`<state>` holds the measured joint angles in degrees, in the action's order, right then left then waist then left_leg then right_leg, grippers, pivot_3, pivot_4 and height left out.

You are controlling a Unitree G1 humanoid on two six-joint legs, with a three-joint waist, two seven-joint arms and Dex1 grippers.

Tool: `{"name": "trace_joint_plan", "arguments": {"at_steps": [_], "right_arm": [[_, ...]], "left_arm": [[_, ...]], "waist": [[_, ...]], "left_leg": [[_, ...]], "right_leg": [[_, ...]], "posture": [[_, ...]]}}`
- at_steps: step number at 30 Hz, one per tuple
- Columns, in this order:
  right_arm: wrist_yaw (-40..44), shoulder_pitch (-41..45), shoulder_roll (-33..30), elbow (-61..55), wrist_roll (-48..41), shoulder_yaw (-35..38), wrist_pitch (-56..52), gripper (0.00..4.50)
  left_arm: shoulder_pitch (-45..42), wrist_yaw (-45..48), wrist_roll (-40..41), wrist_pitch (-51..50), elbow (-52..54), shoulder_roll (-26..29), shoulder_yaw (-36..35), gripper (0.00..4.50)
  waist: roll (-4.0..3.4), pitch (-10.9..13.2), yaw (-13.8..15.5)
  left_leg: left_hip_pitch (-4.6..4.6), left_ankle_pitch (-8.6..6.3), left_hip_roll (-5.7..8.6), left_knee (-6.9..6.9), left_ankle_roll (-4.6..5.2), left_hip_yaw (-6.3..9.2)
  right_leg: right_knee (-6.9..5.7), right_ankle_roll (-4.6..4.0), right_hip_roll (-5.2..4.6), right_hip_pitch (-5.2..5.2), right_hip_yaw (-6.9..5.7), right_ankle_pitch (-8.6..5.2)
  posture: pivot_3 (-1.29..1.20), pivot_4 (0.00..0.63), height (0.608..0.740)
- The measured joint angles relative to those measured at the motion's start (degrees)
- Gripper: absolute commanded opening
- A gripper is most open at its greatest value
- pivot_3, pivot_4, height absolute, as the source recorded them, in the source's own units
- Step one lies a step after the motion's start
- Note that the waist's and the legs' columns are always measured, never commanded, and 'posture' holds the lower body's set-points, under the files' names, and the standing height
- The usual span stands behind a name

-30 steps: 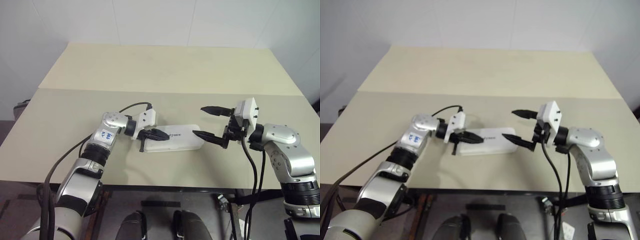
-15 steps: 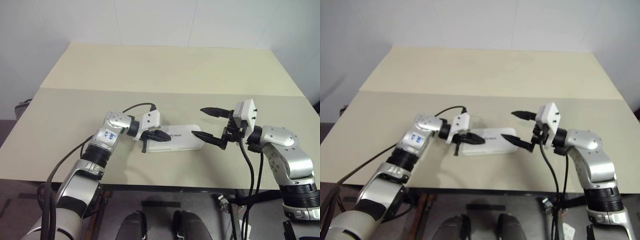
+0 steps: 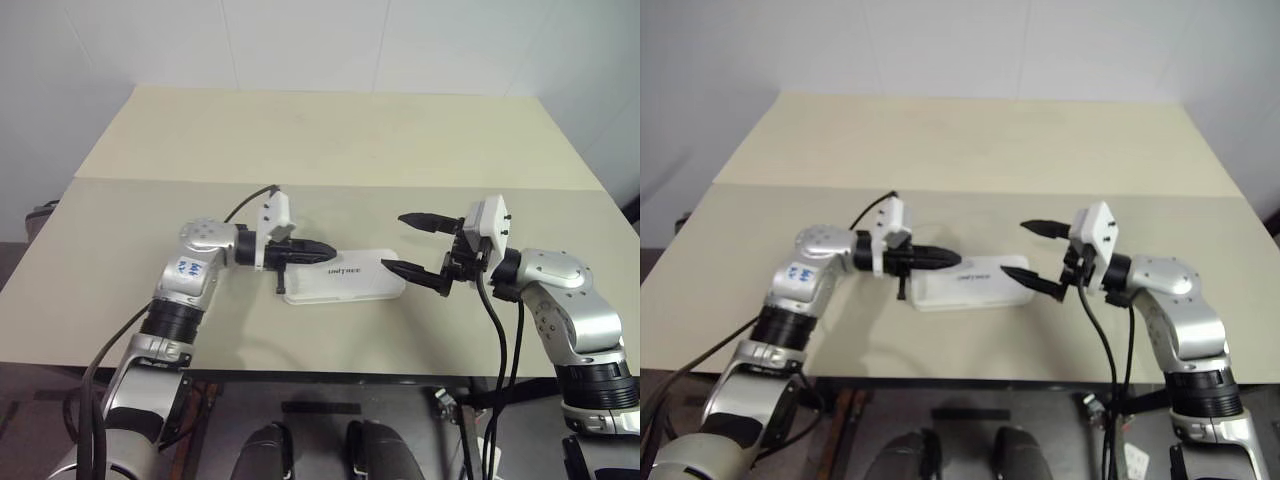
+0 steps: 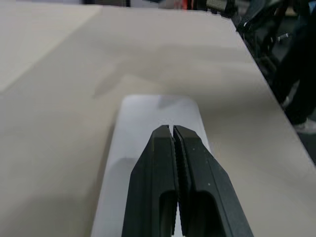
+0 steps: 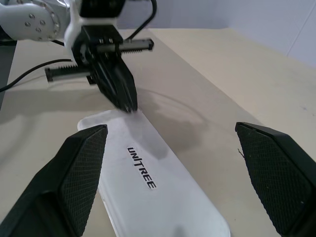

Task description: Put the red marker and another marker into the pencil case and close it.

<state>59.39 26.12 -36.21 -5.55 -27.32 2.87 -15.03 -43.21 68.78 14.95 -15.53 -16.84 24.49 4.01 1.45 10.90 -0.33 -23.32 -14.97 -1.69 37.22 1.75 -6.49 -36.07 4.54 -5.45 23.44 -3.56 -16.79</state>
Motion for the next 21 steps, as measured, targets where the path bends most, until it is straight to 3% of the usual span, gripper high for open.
{"name": "trace_joint_plan", "arguments": {"at_steps": [2,12,13,21], "right_arm": [[0.2,0.36,0.02,0.77,0.21,-0.17,0.05,4.4],[1.81,2.97,0.8,6.61,2.16,-0.48,2.71,4.4],[1.92,3.32,1.0,7.33,2.38,-0.53,3.06,4.4],[2.27,5.15,2.37,10.64,4.15,-0.66,5.45,4.4]], "left_arm": [[1.58,-0.42,1.56,-1.36,2.28,1.43,-1.61,0.96],[12.34,-8.01,8.07,-5.71,13.72,7.12,-13.14,4.29],[13.06,-8.81,8.41,-5.7,14.55,7.17,-13.92,4.47],[15.92,-11.76,8.98,-3.33,16.59,7.19,-14.92,4.47]], "waist": [[0.0,0.0,0.06],[0.0,0.0,-0.04],[0.0,0.0,0.06],[0.0,0.0,0.02]], "left_leg": [[0.0,0.0,0.0,-0.01,0.0,0.01],[0.0,0.01,0.0,-0.08,-0.05,0.02],[0.01,0.01,0.0,-0.07,-0.05,0.03],[0.01,0.01,0.01,-0.13,-0.12,0.01]], "right_leg": [[0.0,0.0,0.0,0.0,0.04,0.0],[0.04,-0.01,-0.03,0.0,0.23,0.0],[0.05,-0.01,-0.05,-0.01,0.23,0.0],[0.09,-0.01,-0.06,0.01,0.24,0.0]], "posture": [[0.0,0.15,0.74],[0.0,0.15,0.74],[0.0,0.15,0.74],[0.0,0.15,0.74]]}}
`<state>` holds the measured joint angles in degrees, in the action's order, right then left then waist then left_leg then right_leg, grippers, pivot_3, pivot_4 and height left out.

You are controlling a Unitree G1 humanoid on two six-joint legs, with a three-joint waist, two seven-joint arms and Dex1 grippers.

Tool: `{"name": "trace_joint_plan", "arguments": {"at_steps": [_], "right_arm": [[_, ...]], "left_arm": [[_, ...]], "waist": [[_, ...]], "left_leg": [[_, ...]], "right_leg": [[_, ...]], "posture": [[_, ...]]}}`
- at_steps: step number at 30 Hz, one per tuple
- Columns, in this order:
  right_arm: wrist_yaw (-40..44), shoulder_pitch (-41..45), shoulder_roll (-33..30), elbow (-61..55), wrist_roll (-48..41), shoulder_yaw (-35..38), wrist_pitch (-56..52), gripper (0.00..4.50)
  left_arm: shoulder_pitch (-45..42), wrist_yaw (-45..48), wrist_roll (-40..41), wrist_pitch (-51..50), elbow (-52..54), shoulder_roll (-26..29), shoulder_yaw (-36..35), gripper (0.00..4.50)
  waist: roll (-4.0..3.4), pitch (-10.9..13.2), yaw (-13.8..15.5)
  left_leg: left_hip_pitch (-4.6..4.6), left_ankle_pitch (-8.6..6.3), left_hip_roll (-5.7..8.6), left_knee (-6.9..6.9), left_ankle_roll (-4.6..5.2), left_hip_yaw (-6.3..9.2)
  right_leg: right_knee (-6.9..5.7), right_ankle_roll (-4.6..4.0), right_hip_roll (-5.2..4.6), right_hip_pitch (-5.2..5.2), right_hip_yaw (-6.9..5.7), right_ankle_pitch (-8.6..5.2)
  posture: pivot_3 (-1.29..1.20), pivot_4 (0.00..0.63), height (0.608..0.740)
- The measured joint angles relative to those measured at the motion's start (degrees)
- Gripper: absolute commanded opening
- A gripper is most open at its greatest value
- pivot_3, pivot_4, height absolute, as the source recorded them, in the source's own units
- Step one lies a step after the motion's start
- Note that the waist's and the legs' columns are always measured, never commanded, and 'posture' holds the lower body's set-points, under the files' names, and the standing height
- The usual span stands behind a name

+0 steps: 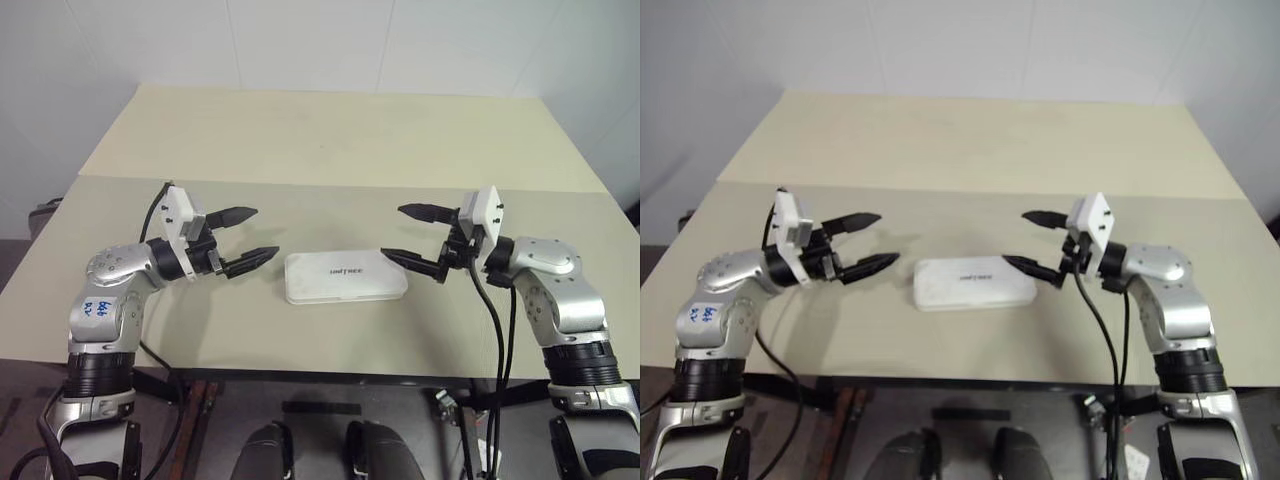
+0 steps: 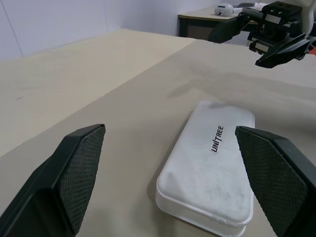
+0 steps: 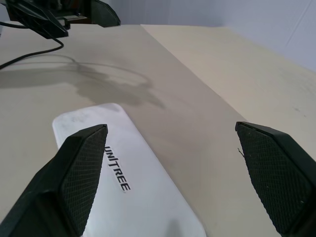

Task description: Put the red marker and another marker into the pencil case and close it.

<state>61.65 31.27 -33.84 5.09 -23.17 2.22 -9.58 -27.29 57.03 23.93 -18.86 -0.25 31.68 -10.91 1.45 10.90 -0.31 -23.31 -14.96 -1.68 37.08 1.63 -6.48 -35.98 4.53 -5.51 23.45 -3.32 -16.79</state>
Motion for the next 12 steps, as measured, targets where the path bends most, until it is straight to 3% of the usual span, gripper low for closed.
{"name": "trace_joint_plan", "arguments": {"at_steps": [12], "right_arm": [[-0.27,1.67,0.21,4.14,1.71,0.23,2.44,4.4]], "left_arm": [[-0.13,0.0,-1.24,6.58,-2.43,0.11,1.75,4.47]], "waist": [[0.0,0.0,-0.06]], "left_leg": [[0.0,-0.01,-0.01,-0.02,-0.01,-0.03]], "right_leg": [[0.03,-0.01,0.0,0.01,0.01,0.0]], "posture": [[0.0,0.15,0.74]]}}
